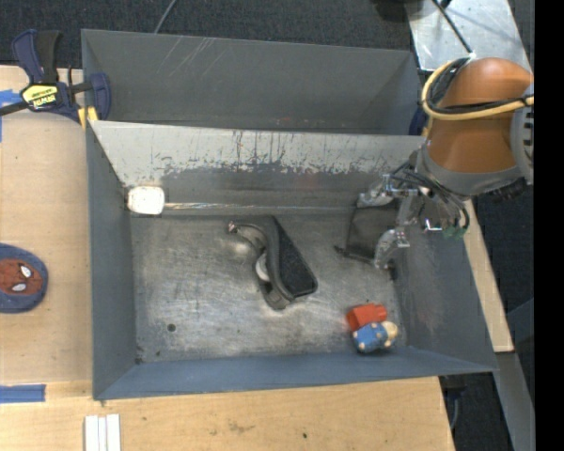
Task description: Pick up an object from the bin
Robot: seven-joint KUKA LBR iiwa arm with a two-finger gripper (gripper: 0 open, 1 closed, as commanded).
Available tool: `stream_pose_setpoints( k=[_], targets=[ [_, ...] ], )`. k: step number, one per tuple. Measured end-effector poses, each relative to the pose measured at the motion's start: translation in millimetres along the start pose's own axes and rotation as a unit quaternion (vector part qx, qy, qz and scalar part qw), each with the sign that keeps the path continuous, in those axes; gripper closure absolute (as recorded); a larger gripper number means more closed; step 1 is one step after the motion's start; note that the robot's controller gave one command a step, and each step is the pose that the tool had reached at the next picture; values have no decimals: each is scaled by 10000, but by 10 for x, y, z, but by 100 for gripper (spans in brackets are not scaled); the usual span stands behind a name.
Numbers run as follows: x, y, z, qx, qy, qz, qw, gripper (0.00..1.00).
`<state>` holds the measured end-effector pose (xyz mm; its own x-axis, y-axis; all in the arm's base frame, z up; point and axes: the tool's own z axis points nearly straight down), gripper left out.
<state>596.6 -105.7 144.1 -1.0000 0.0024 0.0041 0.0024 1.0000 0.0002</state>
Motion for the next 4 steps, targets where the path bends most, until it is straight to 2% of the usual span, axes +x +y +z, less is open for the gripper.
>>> stream_pose_setpoints(
  k=[1, 2, 3, 4],
  targets=[
    [52, -301, 719, -7, -33, 1455, 9894, 0],
    [121, -181, 420, -2, -55, 1728, 9849, 0],
    [264, 23, 440, -9, -19, 3070, 9517, 0],
    [167, 75, 712, -15, -27, 4025, 9154, 0]
  ],
)
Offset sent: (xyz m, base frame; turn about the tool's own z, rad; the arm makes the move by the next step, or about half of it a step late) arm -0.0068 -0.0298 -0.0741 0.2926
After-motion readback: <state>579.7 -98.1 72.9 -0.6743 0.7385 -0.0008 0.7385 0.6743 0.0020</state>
